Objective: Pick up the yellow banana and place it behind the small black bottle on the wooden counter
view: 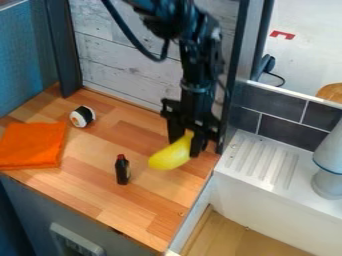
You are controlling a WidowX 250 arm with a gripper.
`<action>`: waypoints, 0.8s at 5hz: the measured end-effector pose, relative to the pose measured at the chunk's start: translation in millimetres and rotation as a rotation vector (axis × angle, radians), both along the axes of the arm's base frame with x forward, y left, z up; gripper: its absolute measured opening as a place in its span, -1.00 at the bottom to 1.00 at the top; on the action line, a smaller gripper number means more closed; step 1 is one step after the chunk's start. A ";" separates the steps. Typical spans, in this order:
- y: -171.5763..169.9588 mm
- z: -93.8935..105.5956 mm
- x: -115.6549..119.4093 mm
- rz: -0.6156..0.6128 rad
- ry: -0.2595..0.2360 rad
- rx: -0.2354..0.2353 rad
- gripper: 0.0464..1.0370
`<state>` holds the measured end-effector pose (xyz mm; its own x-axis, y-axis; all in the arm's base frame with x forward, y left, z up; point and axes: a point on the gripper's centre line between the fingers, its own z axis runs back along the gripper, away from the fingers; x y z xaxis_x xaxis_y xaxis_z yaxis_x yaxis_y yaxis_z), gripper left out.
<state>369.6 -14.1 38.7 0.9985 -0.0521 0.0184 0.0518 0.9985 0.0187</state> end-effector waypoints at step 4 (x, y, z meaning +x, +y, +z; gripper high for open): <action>124.5 39.5 -31.7 0.253 -0.033 -0.073 0.12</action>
<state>337.8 110.4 78.3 0.9784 0.2016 0.0461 -0.1989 0.9784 -0.0563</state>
